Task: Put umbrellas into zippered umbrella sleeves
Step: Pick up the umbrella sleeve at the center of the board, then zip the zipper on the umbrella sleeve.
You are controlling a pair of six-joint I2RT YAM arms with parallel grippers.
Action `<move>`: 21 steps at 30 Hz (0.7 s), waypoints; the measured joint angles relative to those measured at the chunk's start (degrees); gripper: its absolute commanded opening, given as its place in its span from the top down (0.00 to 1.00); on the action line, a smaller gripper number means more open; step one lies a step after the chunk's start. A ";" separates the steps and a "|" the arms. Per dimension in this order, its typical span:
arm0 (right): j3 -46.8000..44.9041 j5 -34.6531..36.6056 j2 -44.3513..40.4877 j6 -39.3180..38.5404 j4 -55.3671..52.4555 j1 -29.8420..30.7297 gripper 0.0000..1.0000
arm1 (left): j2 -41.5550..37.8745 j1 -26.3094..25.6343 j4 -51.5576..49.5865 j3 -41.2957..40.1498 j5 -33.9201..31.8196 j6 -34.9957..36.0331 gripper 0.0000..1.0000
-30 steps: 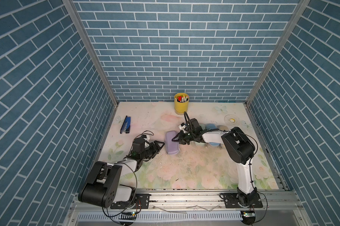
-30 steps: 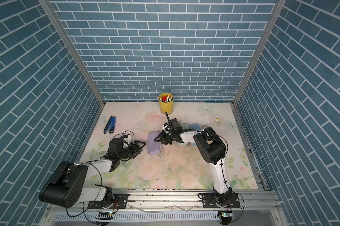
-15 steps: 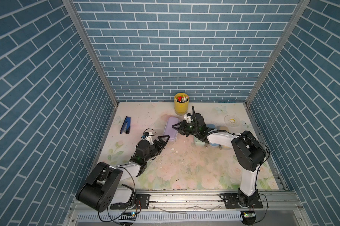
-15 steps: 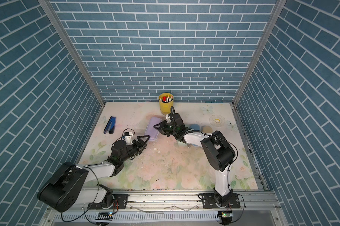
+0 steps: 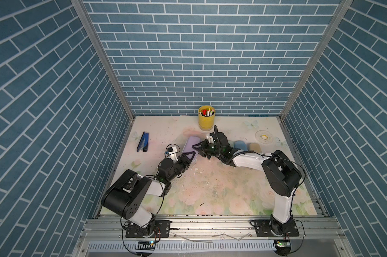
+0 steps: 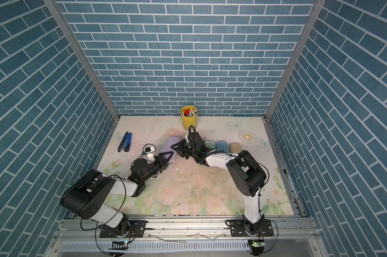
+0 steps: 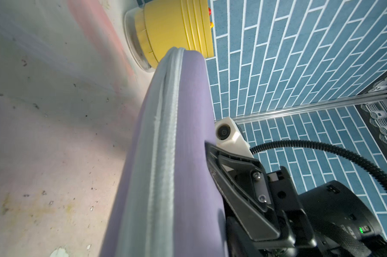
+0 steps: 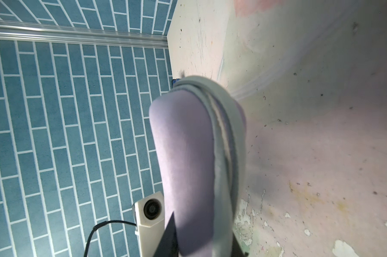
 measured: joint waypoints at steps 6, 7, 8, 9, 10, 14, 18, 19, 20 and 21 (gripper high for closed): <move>-0.98 -3.17 -1.14 -1.40 0.20 -1.57 0.53 | 1.42 2.47 2.67 -0.02 2.97 -2.62 0.73; -1.97 -4.07 -2.14 -2.01 0.11 -1.97 0.53 | 1.66 2.99 2.89 -0.11 3.39 -3.04 0.73; -3.15 -4.96 -3.54 -3.41 -0.46 -2.56 0.53 | 1.77 3.52 2.91 -0.31 3.80 -3.50 0.73; -4.15 -5.55 -5.16 -5.46 -1.73 -3.39 0.54 | 1.81 3.98 2.91 -0.59 4.26 -4.07 0.73; -4.76 -5.73 -6.64 -8.15 -3.37 -4.13 0.55 | 1.81 4.35 2.91 -0.81 4.66 -4.52 0.73; -6.12 -1.62 -12.90 -25.07 -12.09 -5.75 0.57 | 1.31 4.94 2.23 -0.96 6.75 -5.90 0.73; -8.79 6.32 -16.98 -43.30 -15.91 -1.55 0.57 | -2.99 5.01 -2.86 -0.96 8.76 -5.55 0.73; -9.14 7.61 -17.14 -46.40 -16.22 -0.24 0.57 | -4.52 5.01 -4.44 -0.94 9.11 -5.27 0.73; -9.42 8.87 -17.11 -49.86 -16.50 1.20 0.57 | -6.62 5.01 -6.54 -0.90 9.53 -4.72 0.73; -9.60 9.75 -16.96 -52.54 -16.65 2.54 0.57 | -8.46 5.01 -8.44 -0.81 9.77 -4.15 0.73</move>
